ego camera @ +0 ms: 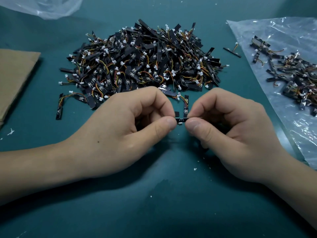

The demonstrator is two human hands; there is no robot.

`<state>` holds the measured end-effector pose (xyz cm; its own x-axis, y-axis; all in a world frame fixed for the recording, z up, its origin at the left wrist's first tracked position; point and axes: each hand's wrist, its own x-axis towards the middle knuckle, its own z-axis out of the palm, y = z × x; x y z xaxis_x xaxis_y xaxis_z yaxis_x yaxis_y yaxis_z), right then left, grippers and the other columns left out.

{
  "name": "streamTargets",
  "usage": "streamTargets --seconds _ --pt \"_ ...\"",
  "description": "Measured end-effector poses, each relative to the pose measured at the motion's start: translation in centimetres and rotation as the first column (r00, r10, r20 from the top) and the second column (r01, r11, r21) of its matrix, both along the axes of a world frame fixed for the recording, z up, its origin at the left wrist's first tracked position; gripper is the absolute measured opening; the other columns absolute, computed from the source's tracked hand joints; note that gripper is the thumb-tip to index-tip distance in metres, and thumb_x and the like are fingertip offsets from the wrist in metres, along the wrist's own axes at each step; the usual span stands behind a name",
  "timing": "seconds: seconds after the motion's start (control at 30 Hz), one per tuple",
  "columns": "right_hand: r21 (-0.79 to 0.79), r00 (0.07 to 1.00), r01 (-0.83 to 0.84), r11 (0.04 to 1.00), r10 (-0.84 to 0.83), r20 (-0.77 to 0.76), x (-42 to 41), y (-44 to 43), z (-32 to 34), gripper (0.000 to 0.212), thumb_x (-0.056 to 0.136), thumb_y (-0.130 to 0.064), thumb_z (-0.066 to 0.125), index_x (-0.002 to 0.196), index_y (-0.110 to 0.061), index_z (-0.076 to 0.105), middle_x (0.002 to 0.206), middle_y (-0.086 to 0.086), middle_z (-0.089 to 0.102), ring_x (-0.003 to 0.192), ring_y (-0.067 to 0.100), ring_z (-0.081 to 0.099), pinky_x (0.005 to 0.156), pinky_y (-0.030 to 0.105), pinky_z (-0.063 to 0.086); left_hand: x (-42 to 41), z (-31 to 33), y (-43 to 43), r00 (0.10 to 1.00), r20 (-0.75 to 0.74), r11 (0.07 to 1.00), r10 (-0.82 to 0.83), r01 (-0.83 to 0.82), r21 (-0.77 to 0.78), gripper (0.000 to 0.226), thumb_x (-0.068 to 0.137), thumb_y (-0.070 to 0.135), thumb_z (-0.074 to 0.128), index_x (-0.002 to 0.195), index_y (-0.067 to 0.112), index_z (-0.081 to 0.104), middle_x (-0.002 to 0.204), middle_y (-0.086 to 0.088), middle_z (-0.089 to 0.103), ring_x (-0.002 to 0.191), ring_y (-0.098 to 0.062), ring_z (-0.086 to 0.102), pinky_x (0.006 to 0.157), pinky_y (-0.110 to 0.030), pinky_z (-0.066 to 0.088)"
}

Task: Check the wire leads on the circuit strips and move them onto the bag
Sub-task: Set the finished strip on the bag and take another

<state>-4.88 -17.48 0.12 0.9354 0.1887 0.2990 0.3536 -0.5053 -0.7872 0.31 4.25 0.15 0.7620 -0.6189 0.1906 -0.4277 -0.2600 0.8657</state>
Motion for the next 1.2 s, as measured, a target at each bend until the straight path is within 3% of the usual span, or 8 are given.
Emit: streamTargets --seconds 0.43,0.57,0.83,1.0,1.13,1.2 --pt "-0.023 0.999 -0.027 0.999 0.027 -0.023 0.04 -0.02 -0.15 0.009 0.095 -0.027 0.070 0.091 -0.026 0.061 0.074 -0.010 0.065 0.054 0.020 0.060 0.051 0.036 0.048 -0.25 0.13 0.02 0.998 0.058 0.997 -0.015 0.011 0.081 0.007 0.095 0.032 0.059 0.089 0.028 0.058 0.068 0.009 0.063 0.056 -0.017 0.058 0.051 -0.023 0.045" --pt "-0.020 0.998 -0.044 0.999 0.043 -0.041 0.12 -0.03 -0.18 0.009 0.095 -0.026 0.069 0.090 -0.024 0.061 0.072 -0.004 0.064 0.053 0.021 0.058 0.050 0.038 0.047 -0.18 0.21 0.02 0.998 0.061 0.996 -0.028 0.023 0.084 0.007 0.095 0.031 0.059 0.089 0.028 0.059 0.067 0.011 0.064 0.056 -0.012 0.058 0.053 -0.013 0.041" --pt "-0.002 0.996 -0.061 0.998 0.061 -0.065 0.07 -0.17 -0.05 0.010 0.095 -0.025 0.068 0.089 -0.024 0.061 0.069 -0.004 0.063 0.054 0.021 0.058 0.050 0.031 0.047 -0.22 0.10 0.05 0.998 0.067 0.996 -0.021 0.016 0.085 0.007 0.096 0.031 0.058 0.090 0.028 0.059 0.065 0.012 0.062 0.056 -0.008 0.057 0.053 -0.010 0.039" --pt "0.014 0.996 -0.058 0.998 0.059 -0.064 -0.04 -0.21 -0.07 0.010 0.094 -0.032 0.067 0.091 -0.025 0.061 0.067 -0.001 0.063 0.052 0.022 0.058 0.049 0.038 0.047 -0.33 0.05 0.01 0.998 0.053 0.999 -0.014 0.012 0.050 0.004 0.095 0.029 0.059 0.091 0.028 0.059 0.065 0.010 0.063 0.054 -0.006 0.057 0.053 -0.009 0.040" --pt "0.010 0.996 -0.068 0.998 0.069 -0.062 0.00 -0.20 -0.06 0.011 0.095 -0.031 0.068 0.090 -0.024 0.061 0.070 -0.007 0.063 0.054 0.019 0.059 0.051 0.029 0.047 -0.31 0.02 0.09 0.997 0.079 0.997 -0.021 0.016 0.069 0.005 0.095 0.029 0.059 0.090 0.029 0.059 0.065 0.011 0.062 0.055 -0.007 0.057 0.053 -0.009 0.039" --pt "0.007 0.995 -0.070 0.997 0.071 -0.065 0.00 -0.16 -0.02 0.010 0.094 -0.034 0.065 0.091 -0.026 0.061 0.071 -0.009 0.063 0.054 0.020 0.059 0.050 0.032 0.048 -0.25 0.01 0.09 0.993 0.115 0.996 -0.020 0.010 0.088 0.007 0.096 0.028 0.058 0.089 0.029 0.058 0.065 0.011 0.061 0.055 -0.007 0.056 0.053 -0.008 0.037"
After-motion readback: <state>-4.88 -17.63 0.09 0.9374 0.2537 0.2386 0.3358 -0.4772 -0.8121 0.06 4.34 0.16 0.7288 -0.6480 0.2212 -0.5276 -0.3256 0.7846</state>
